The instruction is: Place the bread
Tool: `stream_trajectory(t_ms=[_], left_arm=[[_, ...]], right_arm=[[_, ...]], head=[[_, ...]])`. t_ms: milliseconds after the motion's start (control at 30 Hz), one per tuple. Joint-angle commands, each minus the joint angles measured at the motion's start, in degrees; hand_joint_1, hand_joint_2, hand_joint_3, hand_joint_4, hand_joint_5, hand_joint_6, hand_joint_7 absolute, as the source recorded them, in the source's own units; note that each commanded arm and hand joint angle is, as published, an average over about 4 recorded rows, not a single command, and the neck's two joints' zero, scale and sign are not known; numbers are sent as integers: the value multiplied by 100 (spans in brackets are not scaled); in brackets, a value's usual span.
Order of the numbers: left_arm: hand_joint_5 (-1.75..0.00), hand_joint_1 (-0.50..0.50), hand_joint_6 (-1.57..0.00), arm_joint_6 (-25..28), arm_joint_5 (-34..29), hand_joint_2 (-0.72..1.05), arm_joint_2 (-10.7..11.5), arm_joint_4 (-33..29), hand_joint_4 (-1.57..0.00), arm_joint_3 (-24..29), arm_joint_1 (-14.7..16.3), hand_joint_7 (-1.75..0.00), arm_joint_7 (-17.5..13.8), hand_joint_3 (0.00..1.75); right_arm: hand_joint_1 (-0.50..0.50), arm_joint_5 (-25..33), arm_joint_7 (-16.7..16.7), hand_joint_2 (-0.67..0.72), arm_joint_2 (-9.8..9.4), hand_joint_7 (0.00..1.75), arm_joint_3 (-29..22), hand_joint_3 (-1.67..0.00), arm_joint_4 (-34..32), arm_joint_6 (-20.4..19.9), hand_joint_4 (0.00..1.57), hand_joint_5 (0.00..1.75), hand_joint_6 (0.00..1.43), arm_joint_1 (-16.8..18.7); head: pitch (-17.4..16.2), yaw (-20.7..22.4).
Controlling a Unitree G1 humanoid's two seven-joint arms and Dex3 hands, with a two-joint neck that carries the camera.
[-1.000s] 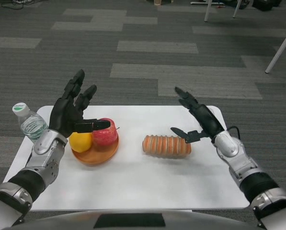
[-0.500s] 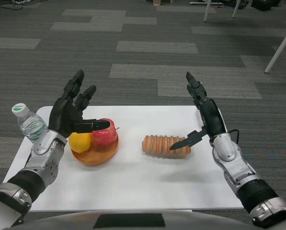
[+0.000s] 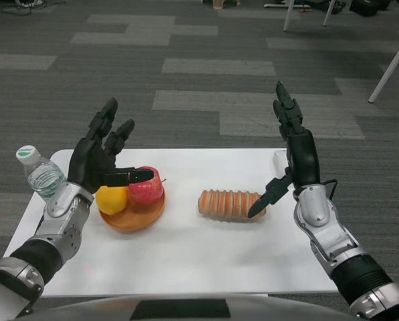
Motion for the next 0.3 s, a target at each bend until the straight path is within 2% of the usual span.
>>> stream_trajectory(t_ms=[33, 300], left_arm=[[-41, 50, 0, -20, 0, 52, 84, -37, 0, 11, 98, 0, -12, 7], [-41, 50, 0, -23, 3, 52, 84, -102, 0, 15, 142, 0, -12, 0]], right_arm=[[-42, 40, -96, 72, -56, 0, 15, 0, -125, -39, 0, 0, 0, 85], [-42, 62, -173, 72, -69, 0, 66, 0, -218, -17, 0, 0, 0, 150]], head=[[6, 0], [27, 13]])
